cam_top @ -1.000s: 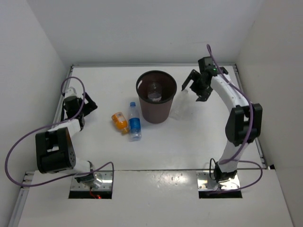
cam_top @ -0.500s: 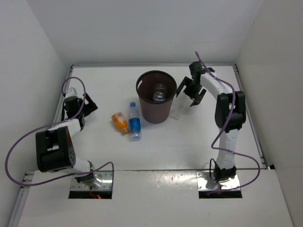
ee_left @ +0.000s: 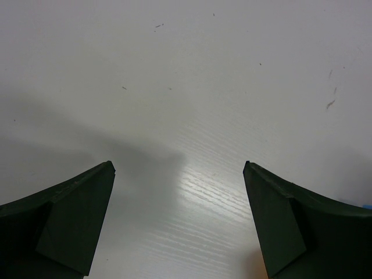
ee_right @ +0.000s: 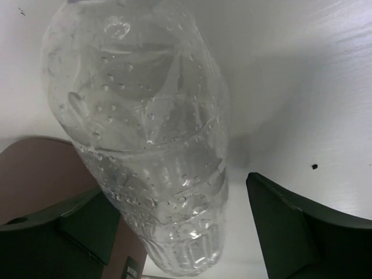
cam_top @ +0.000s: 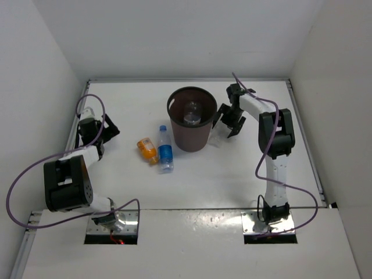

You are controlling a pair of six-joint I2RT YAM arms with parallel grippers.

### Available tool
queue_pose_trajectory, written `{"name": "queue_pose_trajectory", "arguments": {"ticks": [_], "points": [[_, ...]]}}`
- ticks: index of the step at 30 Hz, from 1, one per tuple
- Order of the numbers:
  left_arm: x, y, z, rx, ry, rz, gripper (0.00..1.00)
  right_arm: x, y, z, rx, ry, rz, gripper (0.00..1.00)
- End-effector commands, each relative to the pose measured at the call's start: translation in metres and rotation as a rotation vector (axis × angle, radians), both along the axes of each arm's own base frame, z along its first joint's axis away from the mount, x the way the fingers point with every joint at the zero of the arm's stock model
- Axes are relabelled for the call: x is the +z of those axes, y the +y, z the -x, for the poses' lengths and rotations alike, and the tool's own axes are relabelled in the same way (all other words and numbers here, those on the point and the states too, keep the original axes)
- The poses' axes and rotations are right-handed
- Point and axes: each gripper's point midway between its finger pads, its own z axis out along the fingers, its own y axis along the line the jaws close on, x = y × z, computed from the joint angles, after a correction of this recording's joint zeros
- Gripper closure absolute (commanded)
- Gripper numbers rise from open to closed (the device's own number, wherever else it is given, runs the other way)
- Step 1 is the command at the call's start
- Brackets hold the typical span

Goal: Put the plastic bottles in the bin

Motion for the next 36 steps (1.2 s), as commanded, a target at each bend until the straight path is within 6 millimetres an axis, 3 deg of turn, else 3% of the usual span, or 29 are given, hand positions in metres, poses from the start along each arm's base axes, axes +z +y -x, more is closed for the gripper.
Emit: {"name": "queue_pose_trajectory", "arguments": {"ticks": [1, 7, 11, 16, 20, 29, 30, 32, 33, 36], "points": [[0.013, 0.003, -0.009, -0.006, -0.026, -0.02, 0.0, -0.005, 0.007, 0.001, 0.004, 0.01, -0.029, 0.16], [0.013, 0.002, -0.009, -0.014, -0.027, -0.016, 0.0, -0.013, 0.011, 0.013, 0.001, 0.037, -0.06, 0.32], [0.013, 0.002, -0.009, -0.019, -0.025, -0.025, 0.0, -0.016, 0.0, 0.027, -0.028, 0.059, -0.057, 0.53], [0.013, 0.002, -0.009, -0.019, -0.025, -0.025, 0.0, 0.008, -0.018, 0.019, -0.068, -0.024, -0.016, 0.6], [0.013, 0.001, -0.01, -0.027, -0.026, -0.021, 0.0, 0.046, -0.037, 0.01, -0.105, -0.108, 0.032, 0.71], [0.018, 0.0, -0.018, -0.026, -0.041, -0.002, 0.0, 0.162, -0.066, -0.027, -0.17, -0.387, 0.11, 0.93], [0.02, 0.001, -0.019, -0.026, -0.051, -0.005, 0.0, 0.185, -0.075, -0.031, -0.184, -0.44, 0.131, 0.93], [0.017, 0.0, -0.017, -0.026, -0.043, -0.003, 0.0, 0.209, -0.079, -0.034, -0.189, -0.503, 0.149, 0.93], [0.017, 0.0, -0.017, -0.026, -0.042, -0.003, 0.0, 0.229, -0.082, -0.033, -0.186, -0.561, 0.154, 0.93], [0.017, 0.0, -0.017, -0.026, -0.042, -0.003, 0.0, 0.284, -0.07, -0.037, -0.13, -0.748, 0.134, 0.9]]}}
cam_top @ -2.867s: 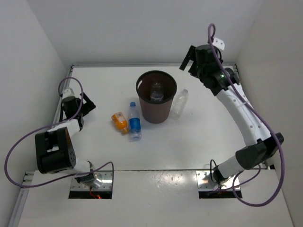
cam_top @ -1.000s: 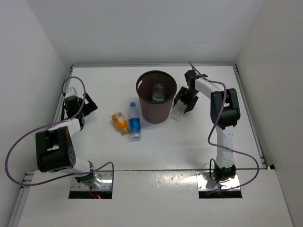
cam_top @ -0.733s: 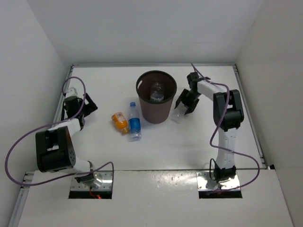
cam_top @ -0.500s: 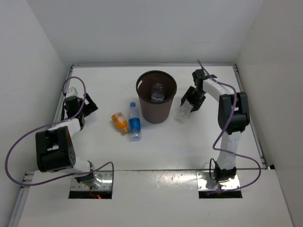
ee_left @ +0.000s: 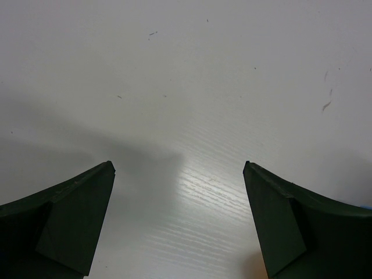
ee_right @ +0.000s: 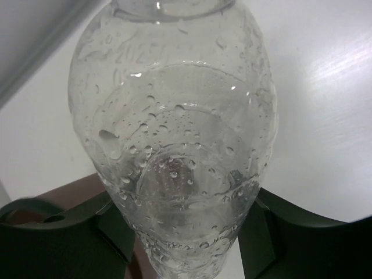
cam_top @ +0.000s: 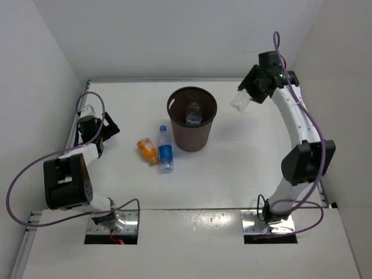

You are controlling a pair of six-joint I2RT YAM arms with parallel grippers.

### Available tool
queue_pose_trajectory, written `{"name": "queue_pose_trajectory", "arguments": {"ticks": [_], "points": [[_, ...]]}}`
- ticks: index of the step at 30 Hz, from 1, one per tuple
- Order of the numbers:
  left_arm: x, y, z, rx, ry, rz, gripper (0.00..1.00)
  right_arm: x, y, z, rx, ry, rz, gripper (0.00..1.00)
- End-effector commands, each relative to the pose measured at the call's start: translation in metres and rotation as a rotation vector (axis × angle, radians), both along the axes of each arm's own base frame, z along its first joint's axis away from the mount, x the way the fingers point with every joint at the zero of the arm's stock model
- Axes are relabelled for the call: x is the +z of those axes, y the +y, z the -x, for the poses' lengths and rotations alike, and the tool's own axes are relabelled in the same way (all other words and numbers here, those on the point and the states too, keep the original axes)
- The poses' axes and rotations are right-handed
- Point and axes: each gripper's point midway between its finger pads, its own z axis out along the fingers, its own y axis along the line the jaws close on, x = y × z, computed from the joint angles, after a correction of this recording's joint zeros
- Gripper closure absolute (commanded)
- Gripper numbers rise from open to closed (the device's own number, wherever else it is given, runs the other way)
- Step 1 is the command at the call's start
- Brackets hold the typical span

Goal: Put the plastic bottles in the bin

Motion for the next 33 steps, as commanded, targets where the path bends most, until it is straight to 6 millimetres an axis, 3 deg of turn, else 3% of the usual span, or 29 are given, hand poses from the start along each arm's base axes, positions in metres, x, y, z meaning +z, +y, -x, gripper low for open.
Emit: {"name": "queue_pose_trajectory", "arguments": {"ticks": [1, 3, 7, 8, 13, 16, 19, 20, 22, 23, 24, 33], "points": [[0.012, 0.0, -0.009, -0.003, -0.044, 0.007, 0.0, 0.08, 0.007, -0.001, 0.059, -0.247, 0.037, 0.9], [0.014, 0.0, -0.011, -0.003, -0.053, 0.005, 0.0, 0.104, 0.018, -0.005, 0.111, -0.346, 0.029, 0.89], [0.01, 0.0, -0.008, -0.003, -0.044, 0.007, 0.0, 0.134, 0.052, -0.004, 0.243, -0.451, 0.031, 0.88], [0.01, 0.0, -0.008, -0.003, -0.044, 0.007, 0.0, 0.147, 0.07, -0.004, 0.291, -0.49, 0.022, 0.86], [0.01, -0.001, -0.006, 0.001, -0.046, 0.015, 0.0, 0.175, 0.131, -0.007, 0.45, -0.582, 0.045, 0.86], [0.01, -0.001, -0.006, 0.001, -0.046, 0.015, 0.0, 0.164, 0.18, -0.001, 0.567, -0.559, 0.079, 0.86], [0.013, -0.001, -0.006, 0.001, -0.055, 0.013, 0.0, 0.145, 0.202, 0.001, 0.624, -0.524, 0.118, 0.86], [0.013, -0.001, -0.006, 0.001, -0.055, 0.013, 0.0, 0.136, 0.221, 0.008, 0.669, -0.511, 0.122, 0.86], [0.013, -0.001, -0.006, 0.001, -0.055, 0.013, 0.0, 0.126, 0.224, 0.011, 0.676, -0.492, 0.187, 0.86], [0.013, -0.001, -0.006, 0.001, -0.055, 0.013, 0.0, 0.112, 0.232, 0.014, 0.695, -0.468, 0.208, 0.86], [0.013, -0.001, -0.006, 0.001, -0.055, 0.013, 0.0, 0.098, 0.227, 0.011, 0.676, -0.44, 0.237, 0.86], [0.013, -0.001, -0.006, 0.001, -0.055, 0.013, 0.0, 0.086, 0.241, 0.029, 0.73, -0.47, 0.302, 0.85]]}}
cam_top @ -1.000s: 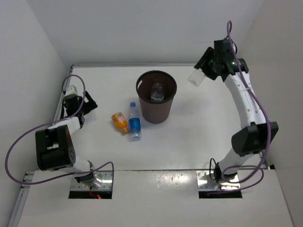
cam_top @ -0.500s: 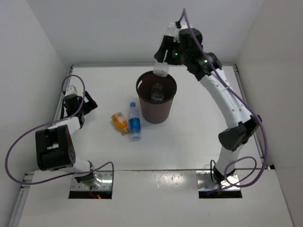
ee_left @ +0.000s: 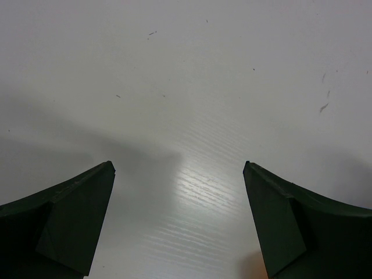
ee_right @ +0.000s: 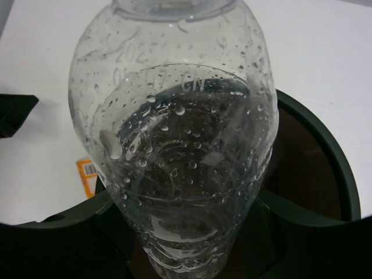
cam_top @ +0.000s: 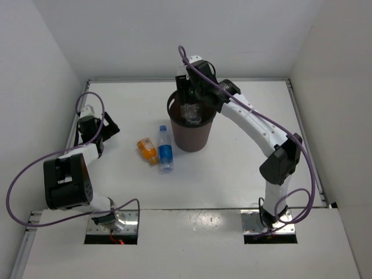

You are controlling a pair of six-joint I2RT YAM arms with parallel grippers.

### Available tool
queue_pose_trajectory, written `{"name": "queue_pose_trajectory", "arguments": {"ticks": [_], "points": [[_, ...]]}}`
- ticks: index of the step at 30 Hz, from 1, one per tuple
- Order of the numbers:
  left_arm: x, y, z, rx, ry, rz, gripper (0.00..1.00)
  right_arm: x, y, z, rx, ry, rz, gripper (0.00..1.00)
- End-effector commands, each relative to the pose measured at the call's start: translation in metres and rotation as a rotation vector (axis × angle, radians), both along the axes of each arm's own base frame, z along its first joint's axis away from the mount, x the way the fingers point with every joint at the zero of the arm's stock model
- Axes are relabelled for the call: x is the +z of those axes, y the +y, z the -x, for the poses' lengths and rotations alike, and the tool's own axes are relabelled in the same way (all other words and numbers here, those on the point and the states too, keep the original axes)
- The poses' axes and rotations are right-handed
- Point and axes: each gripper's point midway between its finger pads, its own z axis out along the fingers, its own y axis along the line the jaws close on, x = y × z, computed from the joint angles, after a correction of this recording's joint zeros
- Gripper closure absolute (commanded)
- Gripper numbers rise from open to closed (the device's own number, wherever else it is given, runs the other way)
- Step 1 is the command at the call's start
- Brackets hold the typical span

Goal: Put the plastic bottles in the bin

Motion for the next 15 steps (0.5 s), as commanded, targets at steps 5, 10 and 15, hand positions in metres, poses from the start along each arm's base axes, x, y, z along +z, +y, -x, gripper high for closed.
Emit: {"name": "queue_pose_trajectory", "arguments": {"ticks": [5, 10, 15], "points": [[0.013, -0.001, -0.006, -0.007, -0.051, -0.002, 0.0, 0.036, 0.01, 0.003, 0.011, -0.133, -0.007, 0.58], [0.013, 0.001, -0.006, 0.006, -0.052, 0.001, 0.0, 0.055, 0.01, 0.005, -0.013, -0.195, -0.016, 0.01], [0.011, 0.015, 0.0, 0.173, -0.047, 0.069, 0.0, 0.111, -0.021, 0.002, -0.15, -0.302, -0.058, 0.01]]}}
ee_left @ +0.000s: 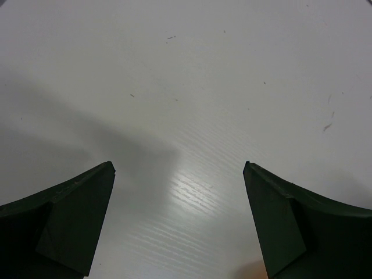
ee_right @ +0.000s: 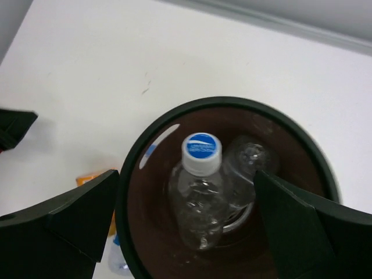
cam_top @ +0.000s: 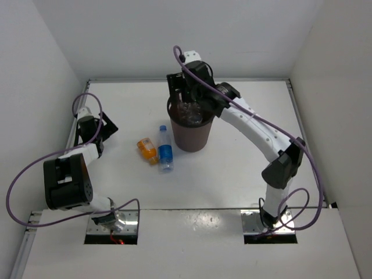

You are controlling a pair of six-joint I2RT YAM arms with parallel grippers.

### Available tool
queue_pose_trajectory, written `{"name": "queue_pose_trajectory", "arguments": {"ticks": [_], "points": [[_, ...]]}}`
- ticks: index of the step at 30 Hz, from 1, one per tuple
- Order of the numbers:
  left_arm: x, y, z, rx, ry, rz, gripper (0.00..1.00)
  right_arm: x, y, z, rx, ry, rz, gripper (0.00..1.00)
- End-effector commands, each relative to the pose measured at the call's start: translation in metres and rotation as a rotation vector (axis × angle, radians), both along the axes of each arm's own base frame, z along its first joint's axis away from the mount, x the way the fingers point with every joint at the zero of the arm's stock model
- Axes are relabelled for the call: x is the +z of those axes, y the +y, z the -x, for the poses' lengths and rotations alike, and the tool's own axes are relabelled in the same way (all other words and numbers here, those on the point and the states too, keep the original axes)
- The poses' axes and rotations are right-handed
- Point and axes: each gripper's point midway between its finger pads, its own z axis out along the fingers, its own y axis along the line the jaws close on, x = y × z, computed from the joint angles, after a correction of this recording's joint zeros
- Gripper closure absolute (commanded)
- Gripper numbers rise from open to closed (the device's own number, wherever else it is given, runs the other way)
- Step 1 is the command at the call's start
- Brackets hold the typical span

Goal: Put the plastic bottles in the bin

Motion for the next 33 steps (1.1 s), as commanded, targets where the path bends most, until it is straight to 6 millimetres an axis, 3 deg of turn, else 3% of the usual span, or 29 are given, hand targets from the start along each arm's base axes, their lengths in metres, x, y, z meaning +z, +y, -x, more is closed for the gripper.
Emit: {"name": "queue_pose_trajectory", "arguments": {"ticks": [1, 4, 8, 12, 13, 16, 18, 19, 20, 21, 22, 23, 25, 27, 29, 33], "points": [[0.015, 0.009, -0.003, 0.104, -0.055, 0.044, 0.0, 0.098, -0.033, 0.0, -0.131, -0.204, -0.136, 0.01], [0.017, 0.01, -0.004, 0.121, -0.056, 0.055, 0.0, 0.138, -0.064, 0.007, -0.226, -0.306, -0.205, 0.01], [0.022, 0.01, -0.004, 0.16, -0.056, 0.107, 0.0, 0.148, -0.085, 0.013, -0.292, -0.335, -0.228, 0.01], [0.038, -0.002, -0.01, 0.138, -0.066, 0.191, 0.0, 0.139, -0.084, 0.016, -0.294, -0.298, -0.231, 0.01], [0.029, -0.005, -0.002, 0.16, -0.01, 0.227, 0.0, 0.127, -0.082, 0.016, -0.29, -0.269, -0.221, 0.01], [0.033, -0.01, 0.0, 0.237, 0.02, 0.341, 0.0, 0.115, -0.075, 0.018, -0.261, -0.24, -0.221, 0.01], [0.065, -0.015, -0.019, 0.186, -0.049, 0.348, 0.0, 0.111, -0.08, 0.019, -0.266, -0.225, -0.221, 0.01], [0.06, -0.033, -0.026, 0.135, -0.002, 0.334, 0.0, 0.114, -0.083, 0.023, -0.266, -0.227, -0.223, 0.01], [0.079, -0.045, -0.039, 0.044, -0.022, 0.293, 0.0, 0.108, -0.082, 0.023, -0.269, -0.214, -0.22, 0.01], [0.079, -0.057, -0.044, -0.01, -0.008, 0.27, 0.0, 0.105, -0.087, 0.025, -0.28, -0.213, -0.211, 0.01], [0.075, -0.083, -0.044, -0.081, 0.023, 0.252, 0.0, 0.108, -0.091, 0.03, -0.28, -0.218, -0.216, 0.01], [0.074, -0.093, -0.044, -0.108, 0.028, 0.235, 0.0, 0.107, -0.093, 0.032, -0.28, -0.217, -0.215, 0.01], [0.055, -0.115, -0.031, -0.128, 0.094, 0.257, 0.0, 0.102, -0.102, 0.035, -0.298, -0.214, -0.204, 0.01], [0.031, -0.121, -0.018, -0.09, 0.156, 0.302, 0.0, 0.107, -0.105, 0.039, -0.301, -0.22, -0.221, 0.01], [0.021, -0.134, -0.006, -0.126, 0.21, 0.288, 0.0, 0.1, -0.109, 0.044, -0.306, -0.198, -0.211, 0.01], [0.005, -0.139, 0.005, -0.133, 0.265, 0.269, 0.0, 0.103, -0.123, 0.051, -0.335, -0.207, -0.218, 0.01]]}}
